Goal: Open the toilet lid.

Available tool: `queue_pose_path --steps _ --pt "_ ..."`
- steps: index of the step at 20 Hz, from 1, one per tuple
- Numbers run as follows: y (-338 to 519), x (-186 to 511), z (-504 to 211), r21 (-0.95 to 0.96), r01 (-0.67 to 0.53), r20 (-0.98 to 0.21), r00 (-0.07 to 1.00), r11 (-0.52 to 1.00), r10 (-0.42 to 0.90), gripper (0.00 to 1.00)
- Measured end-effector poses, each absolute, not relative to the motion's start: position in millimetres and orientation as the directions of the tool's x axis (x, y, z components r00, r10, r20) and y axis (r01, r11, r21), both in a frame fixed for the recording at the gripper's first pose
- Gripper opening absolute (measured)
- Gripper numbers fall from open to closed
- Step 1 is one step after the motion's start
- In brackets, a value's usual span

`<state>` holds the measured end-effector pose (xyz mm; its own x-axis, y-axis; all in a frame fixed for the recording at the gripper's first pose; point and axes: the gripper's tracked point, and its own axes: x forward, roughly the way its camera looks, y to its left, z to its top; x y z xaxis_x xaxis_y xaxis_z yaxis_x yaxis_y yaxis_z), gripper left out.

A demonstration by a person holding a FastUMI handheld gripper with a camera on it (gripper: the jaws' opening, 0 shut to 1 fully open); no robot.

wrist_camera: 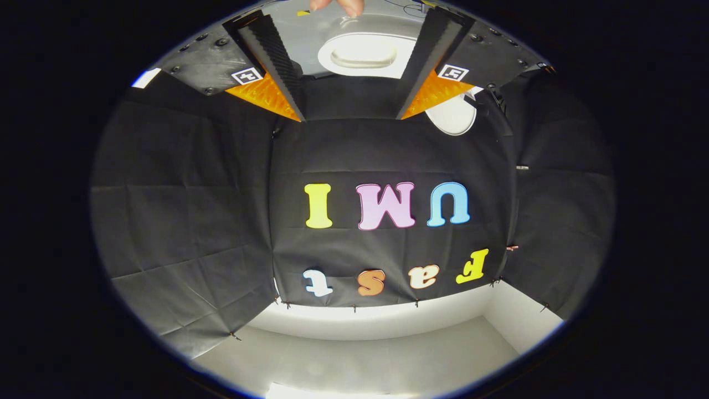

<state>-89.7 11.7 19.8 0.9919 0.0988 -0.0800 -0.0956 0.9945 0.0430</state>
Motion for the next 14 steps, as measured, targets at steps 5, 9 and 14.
queue_pose_path --steps 5,9,14 --pt "2 -101 33 0.038 -0.077 -0.047 0.996 0.996 0.079 0.98" --pt "3 -103 35 0.022 -0.077 -0.037 0.996 0.997 0.078 0.98" --pt "8 -105 32 0.035 -0.095 -0.053 0.994 0.995 0.096 0.98"
